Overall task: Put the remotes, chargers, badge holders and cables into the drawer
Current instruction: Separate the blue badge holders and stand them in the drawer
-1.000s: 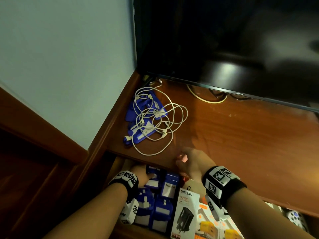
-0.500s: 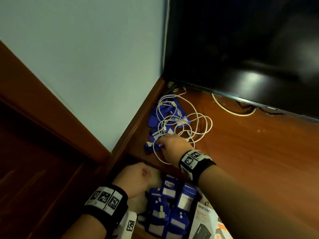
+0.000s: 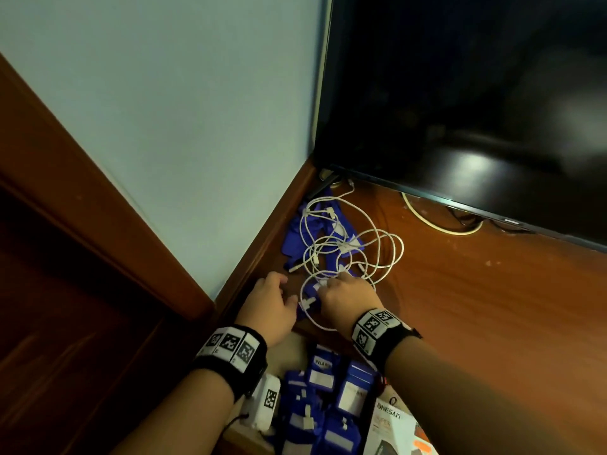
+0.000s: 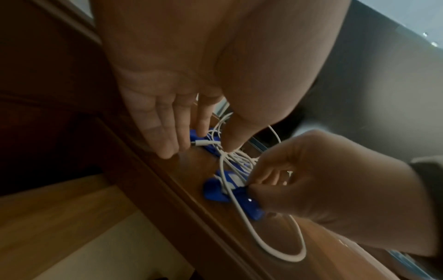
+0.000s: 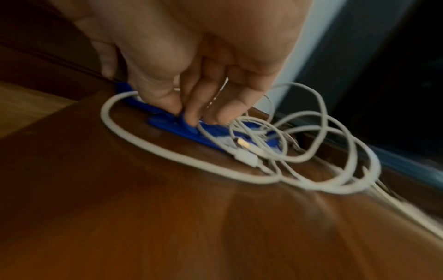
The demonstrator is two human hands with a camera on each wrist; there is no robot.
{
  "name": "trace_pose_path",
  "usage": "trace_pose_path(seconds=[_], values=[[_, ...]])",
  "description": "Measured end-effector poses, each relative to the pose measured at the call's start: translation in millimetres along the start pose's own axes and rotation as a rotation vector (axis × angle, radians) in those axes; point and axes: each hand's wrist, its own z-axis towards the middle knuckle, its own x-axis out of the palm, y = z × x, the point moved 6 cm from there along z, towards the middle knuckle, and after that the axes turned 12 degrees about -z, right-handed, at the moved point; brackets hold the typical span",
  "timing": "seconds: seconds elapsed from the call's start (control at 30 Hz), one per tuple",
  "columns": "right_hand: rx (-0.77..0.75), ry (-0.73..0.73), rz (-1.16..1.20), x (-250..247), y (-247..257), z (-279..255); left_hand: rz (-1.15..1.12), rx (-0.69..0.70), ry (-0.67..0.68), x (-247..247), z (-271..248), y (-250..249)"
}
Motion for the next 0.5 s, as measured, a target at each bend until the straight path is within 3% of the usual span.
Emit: trace_pose_path(seconds=[0.13, 0.27, 0.5], values=[[0.146, -0.07, 0.192, 0, -25, -18, 0.018, 0.01, 0.025, 12, 10, -7], [0.301, -0.199, 0.468, -34, -53, -42, -0.082, 0.039, 0.004, 17, 13, -12], [0.457, -0.345, 0.694, -102, -96, -71, -0.288, 0.244, -0.017, 11, -2, -52]])
